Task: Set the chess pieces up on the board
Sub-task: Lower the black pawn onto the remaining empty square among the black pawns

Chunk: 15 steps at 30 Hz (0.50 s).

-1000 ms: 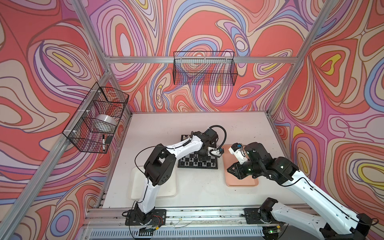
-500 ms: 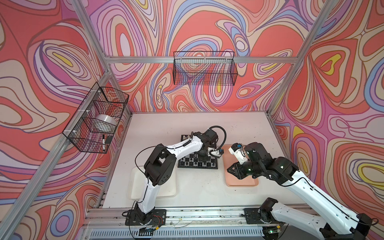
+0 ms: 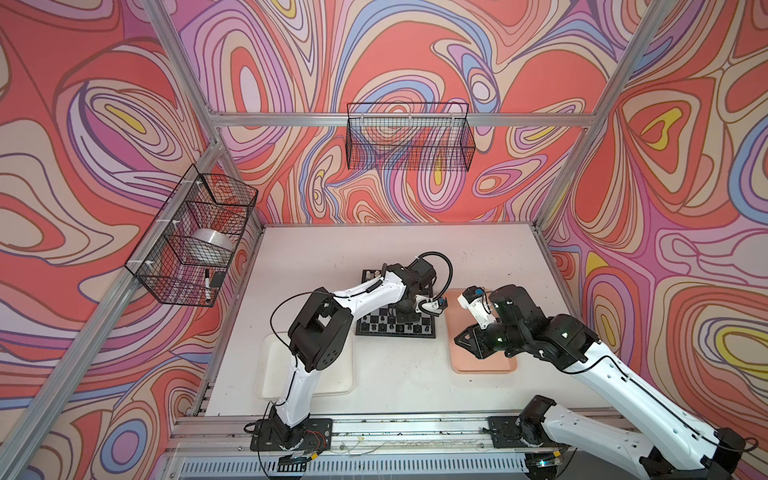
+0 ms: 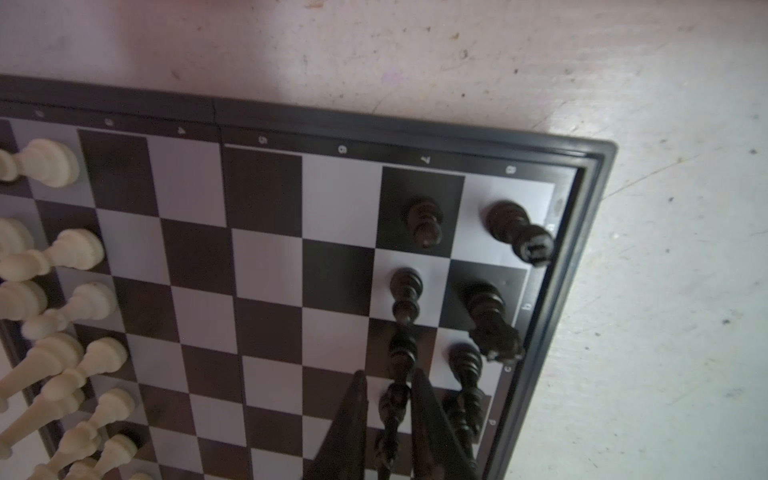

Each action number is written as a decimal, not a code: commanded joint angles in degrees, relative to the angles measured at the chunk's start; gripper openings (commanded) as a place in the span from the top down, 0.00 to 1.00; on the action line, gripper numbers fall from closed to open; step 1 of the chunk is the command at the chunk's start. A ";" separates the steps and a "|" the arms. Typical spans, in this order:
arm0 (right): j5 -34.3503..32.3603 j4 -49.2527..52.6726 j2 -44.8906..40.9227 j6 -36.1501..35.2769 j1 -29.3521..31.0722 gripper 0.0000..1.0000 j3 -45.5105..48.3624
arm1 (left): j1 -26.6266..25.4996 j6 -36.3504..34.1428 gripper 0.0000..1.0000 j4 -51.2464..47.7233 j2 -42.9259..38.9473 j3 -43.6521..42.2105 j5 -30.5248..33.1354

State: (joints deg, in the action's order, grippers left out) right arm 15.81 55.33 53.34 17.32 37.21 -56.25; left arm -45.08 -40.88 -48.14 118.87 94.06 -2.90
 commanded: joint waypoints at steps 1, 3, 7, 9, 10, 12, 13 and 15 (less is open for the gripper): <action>-0.78 0.03 -0.70 0.25 0.19 0.81 0.63 | -0.65 -0.86 0.77 -0.54 0.05 -0.20 0.35; -0.79 0.08 -0.70 0.21 0.16 0.81 0.69 | -0.73 -0.86 0.77 -0.55 -0.08 -0.11 0.36; -0.78 0.01 -0.70 0.25 0.20 0.81 0.65 | -0.70 -0.86 0.77 -0.86 -0.21 0.37 0.41; -0.78 -0.05 -0.70 0.23 0.23 0.81 0.79 | -0.71 -0.86 0.76 -1.08 -0.21 0.68 0.35; -0.87 0.01 -0.70 0.26 0.23 0.81 0.78 | -0.64 -0.86 0.76 -1.15 -0.21 0.78 0.33; -0.84 0.02 -0.69 0.25 0.20 0.81 0.79 | -0.70 -0.86 0.76 -1.32 -0.20 0.88 0.26; -0.84 -0.02 -0.72 0.26 0.18 0.81 0.79 | -0.66 -0.86 0.76 -1.44 -0.27 0.87 0.26; -0.84 -0.02 -0.78 0.22 0.24 0.81 0.78 | -0.68 -0.86 0.76 -1.56 -0.38 0.83 0.35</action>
State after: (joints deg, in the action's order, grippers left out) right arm 15.79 55.33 53.34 17.32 37.21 -56.23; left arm -45.10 -40.88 -48.18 118.87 94.08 -2.72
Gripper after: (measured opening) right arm 0.191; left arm 0.241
